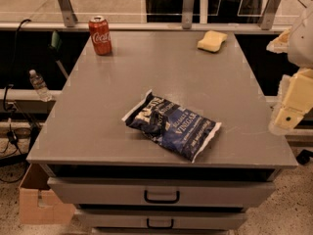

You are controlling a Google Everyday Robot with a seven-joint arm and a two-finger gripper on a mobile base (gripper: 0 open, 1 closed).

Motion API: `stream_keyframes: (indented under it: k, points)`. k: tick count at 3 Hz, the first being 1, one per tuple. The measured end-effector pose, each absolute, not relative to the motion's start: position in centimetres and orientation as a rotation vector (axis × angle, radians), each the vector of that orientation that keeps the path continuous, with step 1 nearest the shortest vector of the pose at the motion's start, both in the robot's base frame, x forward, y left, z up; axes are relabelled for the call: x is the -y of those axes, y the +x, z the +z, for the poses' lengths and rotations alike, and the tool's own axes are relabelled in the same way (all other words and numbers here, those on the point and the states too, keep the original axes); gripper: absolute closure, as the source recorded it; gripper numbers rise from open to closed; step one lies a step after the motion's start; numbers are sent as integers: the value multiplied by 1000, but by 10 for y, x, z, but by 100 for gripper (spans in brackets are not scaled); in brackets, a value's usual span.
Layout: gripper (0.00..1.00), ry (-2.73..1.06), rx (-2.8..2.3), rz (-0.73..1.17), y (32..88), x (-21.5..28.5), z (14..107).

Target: Move coke can near blue chip bag

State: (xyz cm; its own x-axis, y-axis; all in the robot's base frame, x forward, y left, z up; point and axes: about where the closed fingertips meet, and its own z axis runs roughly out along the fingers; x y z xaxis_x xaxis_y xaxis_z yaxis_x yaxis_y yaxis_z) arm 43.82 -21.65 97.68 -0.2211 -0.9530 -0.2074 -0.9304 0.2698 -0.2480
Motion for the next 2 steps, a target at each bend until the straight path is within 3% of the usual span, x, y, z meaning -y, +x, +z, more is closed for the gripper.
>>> stream_keyframes:
  k: [2]
  points:
    - [0, -1739, -2193, -81, 445, 212, 978]
